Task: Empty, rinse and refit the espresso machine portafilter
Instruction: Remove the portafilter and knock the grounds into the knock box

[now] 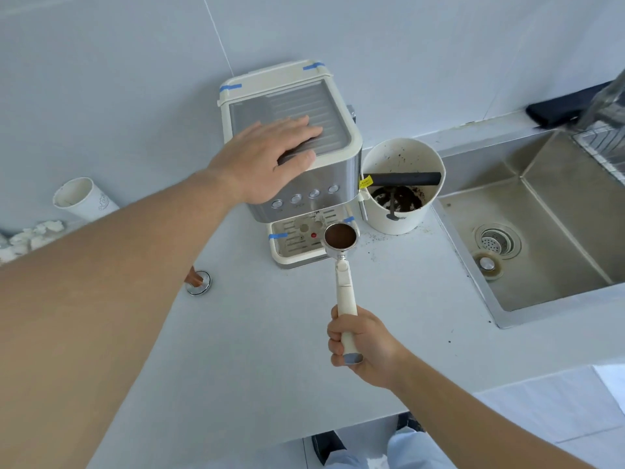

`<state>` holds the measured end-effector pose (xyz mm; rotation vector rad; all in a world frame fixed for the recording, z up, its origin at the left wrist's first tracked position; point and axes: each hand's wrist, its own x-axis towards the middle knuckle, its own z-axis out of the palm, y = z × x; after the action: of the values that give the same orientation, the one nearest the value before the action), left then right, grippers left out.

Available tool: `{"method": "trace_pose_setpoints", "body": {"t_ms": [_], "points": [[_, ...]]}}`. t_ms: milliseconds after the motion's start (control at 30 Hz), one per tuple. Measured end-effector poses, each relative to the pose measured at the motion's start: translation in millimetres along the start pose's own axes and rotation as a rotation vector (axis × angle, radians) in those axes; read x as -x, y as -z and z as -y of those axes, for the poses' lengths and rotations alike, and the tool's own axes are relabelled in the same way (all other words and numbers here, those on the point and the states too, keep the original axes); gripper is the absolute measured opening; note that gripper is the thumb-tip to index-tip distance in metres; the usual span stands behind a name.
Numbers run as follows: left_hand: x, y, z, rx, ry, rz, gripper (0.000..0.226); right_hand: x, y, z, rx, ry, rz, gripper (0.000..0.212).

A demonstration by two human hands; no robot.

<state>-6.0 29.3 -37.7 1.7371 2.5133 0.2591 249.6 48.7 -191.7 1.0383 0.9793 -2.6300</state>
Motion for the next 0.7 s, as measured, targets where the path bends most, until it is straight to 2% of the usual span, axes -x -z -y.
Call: {"method": "trace_pose_setpoints", "body": {"t_ms": [233, 433, 600, 700], "points": [[3, 3, -9, 0.020, 0.104, 0.054, 0.050, 40, 31, 34, 0.109, -0.010, 0.073, 0.023], [3, 2, -22, 0.074, 0.176, 0.038, 0.048, 65, 61, 69, 0.159, 0.030, 0.051, 0.024], [0, 1, -36, 0.120, 0.228, -0.013, 0.046, 74, 84, 102, 0.169, 0.079, 0.031, 0.017], [-4, 4, -46, 0.097, 0.237, -0.042, 0.044, 74, 97, 120, 0.139, 0.091, -0.006, 0.006]]}}
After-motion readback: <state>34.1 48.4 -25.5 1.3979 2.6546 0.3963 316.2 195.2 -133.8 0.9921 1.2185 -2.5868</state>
